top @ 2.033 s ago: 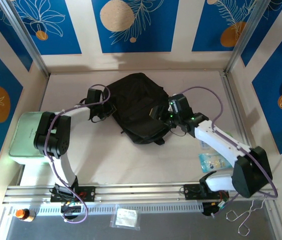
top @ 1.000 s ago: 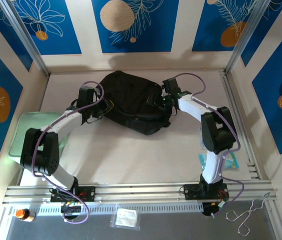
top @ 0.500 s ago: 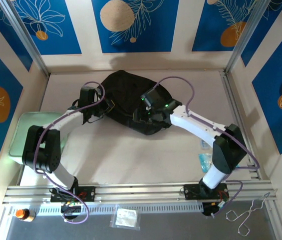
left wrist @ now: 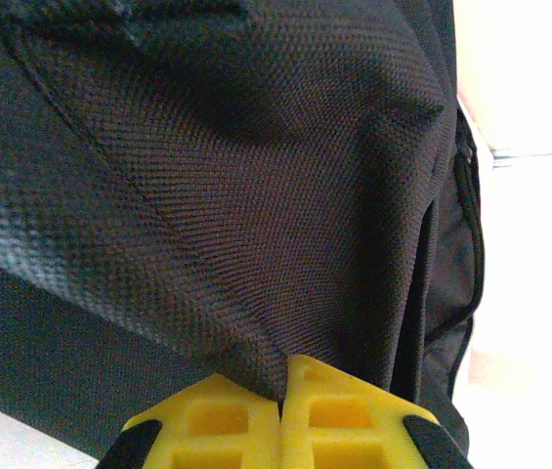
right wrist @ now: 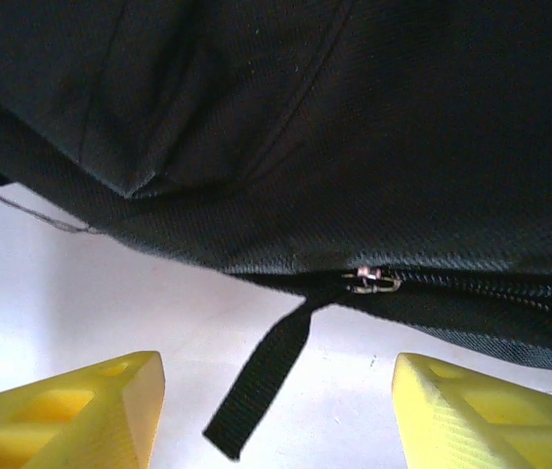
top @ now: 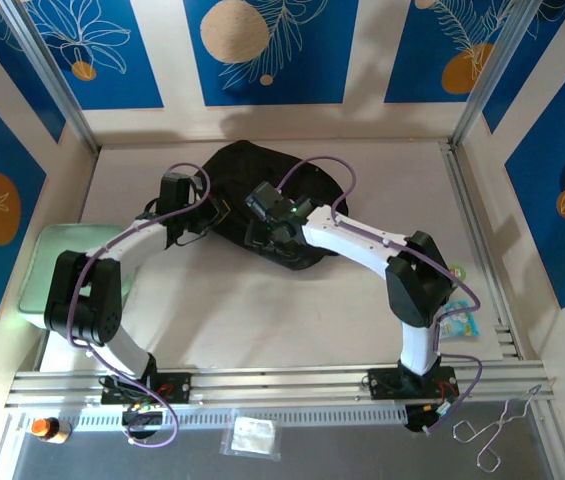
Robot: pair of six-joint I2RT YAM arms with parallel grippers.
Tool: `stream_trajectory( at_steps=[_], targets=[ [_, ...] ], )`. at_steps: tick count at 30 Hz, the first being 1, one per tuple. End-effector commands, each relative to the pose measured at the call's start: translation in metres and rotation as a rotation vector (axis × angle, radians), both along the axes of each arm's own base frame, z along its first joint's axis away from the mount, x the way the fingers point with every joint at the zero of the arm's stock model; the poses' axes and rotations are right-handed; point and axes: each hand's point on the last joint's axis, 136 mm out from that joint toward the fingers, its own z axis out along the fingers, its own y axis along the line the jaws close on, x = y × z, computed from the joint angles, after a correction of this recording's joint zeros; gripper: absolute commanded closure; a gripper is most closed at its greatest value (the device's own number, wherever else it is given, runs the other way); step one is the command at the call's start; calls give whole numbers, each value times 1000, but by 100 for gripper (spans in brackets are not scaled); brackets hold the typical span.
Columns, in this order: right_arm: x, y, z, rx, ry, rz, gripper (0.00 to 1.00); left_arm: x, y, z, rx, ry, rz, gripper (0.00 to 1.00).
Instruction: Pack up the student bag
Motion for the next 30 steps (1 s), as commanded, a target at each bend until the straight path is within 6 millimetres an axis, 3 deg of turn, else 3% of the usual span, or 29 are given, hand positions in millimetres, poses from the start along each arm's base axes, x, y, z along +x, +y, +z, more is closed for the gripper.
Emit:
stream_trajectory(
  at_steps=[1,4,12,24,30],
  targets=[
    [3,-5,-1,-24,23,-47,37,0,-13,14,-43,-46,-51,100],
    [5,-3,-3,-31,26,-46,40,0,-14,13,-45,-42,-53,100],
    [1,-7,-3,-30,33,-38,61,-1,-13,10,-38,-38,-52,100],
    [0,-21,4,-34,12,-36,76,0,-13,9,-39,-33,-50,100],
    [0,-29,3,-46,-2,-32,96,-1,-12,8,-34,-32,-46,100]
  ],
)
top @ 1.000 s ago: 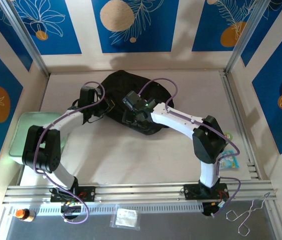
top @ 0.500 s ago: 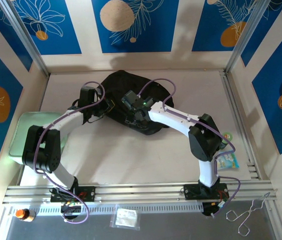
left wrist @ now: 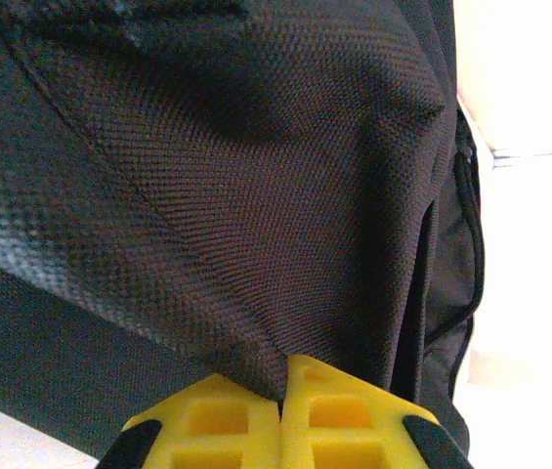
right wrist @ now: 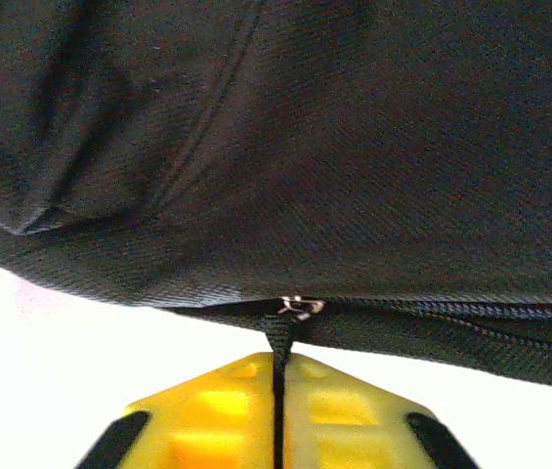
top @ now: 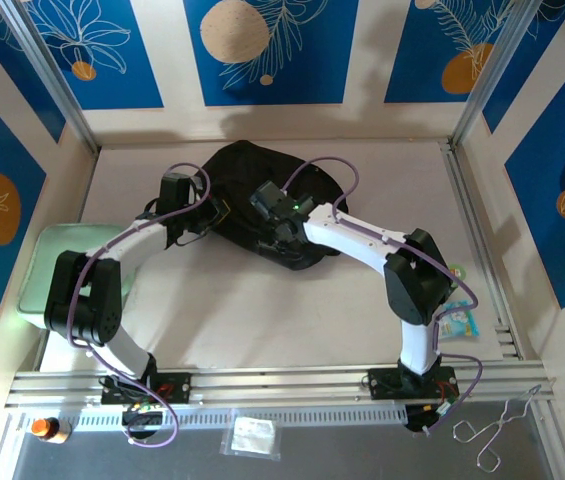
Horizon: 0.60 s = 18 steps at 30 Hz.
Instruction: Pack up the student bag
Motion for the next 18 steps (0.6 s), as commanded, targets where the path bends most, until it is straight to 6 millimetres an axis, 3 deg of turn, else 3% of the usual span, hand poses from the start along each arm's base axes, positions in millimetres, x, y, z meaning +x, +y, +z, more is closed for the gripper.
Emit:
stream_trajectory(
  at_steps=[1,7,18],
  targets=[
    [-1,-12,14,-2,-37,-9,99,-1,-11,8,-31,-31,-44,100],
    [-8,-33,17,-7,-79,7,100,0,-1,3,15,-25,-8,100],
    [-21,-93,3,4,-60,-69,100,5,10,-20,64,13,33,100]
  ],
)
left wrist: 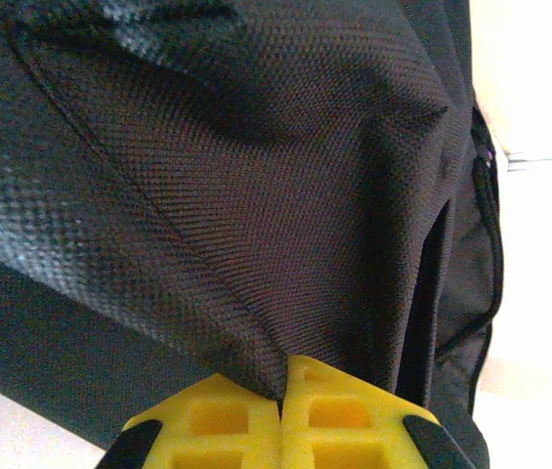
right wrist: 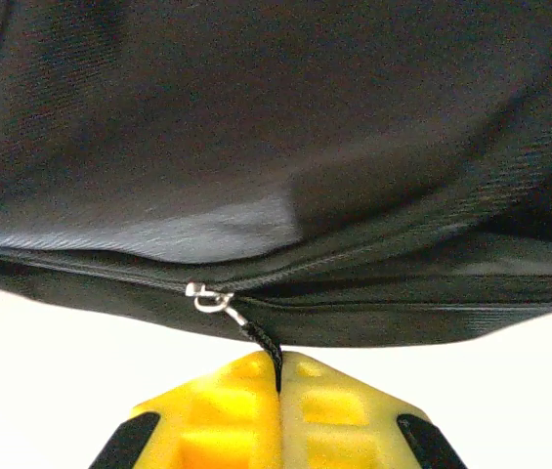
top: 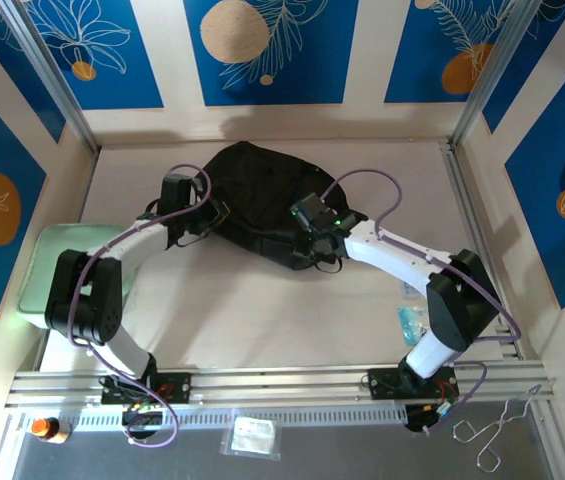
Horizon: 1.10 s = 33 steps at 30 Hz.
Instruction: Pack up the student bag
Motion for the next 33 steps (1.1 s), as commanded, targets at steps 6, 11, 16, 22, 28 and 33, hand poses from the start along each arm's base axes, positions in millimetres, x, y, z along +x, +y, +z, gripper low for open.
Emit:
stream_trajectory(
  at_steps=[6,11,16,22,28,33],
  targets=[
    [0,-32,7,18,-12,-56,100,5,7,-22,52,17,16,100],
    [4,-48,5,53,9,-78,100,4,8,-28,64,33,10,100],
    [10,-62,4,73,32,-90,100,1,11,-46,96,79,6,100],
    [17,-68,11,59,22,-76,100,9,5,-52,98,91,-37,100],
    [17,-45,30,57,-58,38,100,34,11,-55,212,101,-101,100],
    [15,-48,38,-21,-75,5,100,53,32,-58,265,103,-65,100]
  ],
)
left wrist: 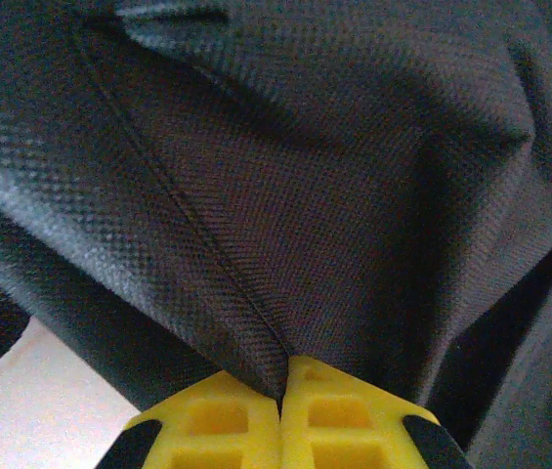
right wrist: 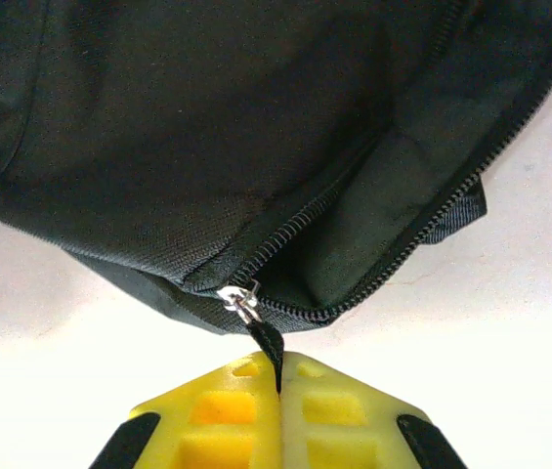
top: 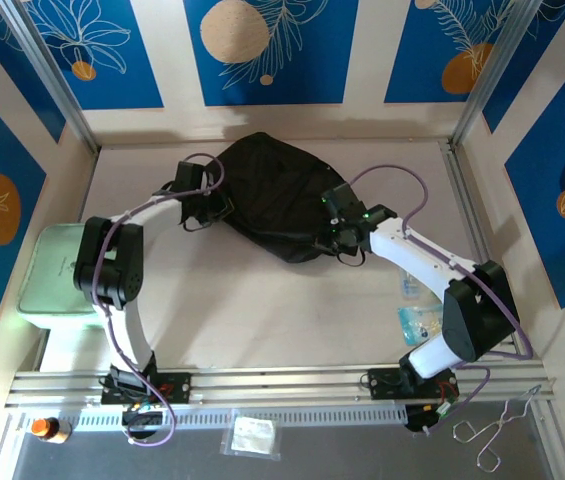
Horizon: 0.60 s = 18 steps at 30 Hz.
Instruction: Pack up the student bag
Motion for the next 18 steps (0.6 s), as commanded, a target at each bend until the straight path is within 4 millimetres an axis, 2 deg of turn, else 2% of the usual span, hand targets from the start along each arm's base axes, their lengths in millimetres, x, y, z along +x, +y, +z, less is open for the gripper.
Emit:
stream_trajectory(
  at_steps=[1,5,9,12,14,18],
  targets=[
    [1,-14,19,-62,-41,-49,100,5,29,-11,83,26,30,100],
    [-3,-30,7,-101,22,-131,100,4,29,-12,75,26,24,100],
    [-5,-37,-2,-140,63,-157,100,4,31,-14,79,33,26,100],
    [1,-30,2,-130,44,-121,100,5,33,-14,78,35,30,100],
    [8,-14,9,-97,10,-50,100,6,35,-13,76,34,39,100],
    [18,28,31,-40,-78,120,100,0,44,-5,74,30,79,64]
  ],
)
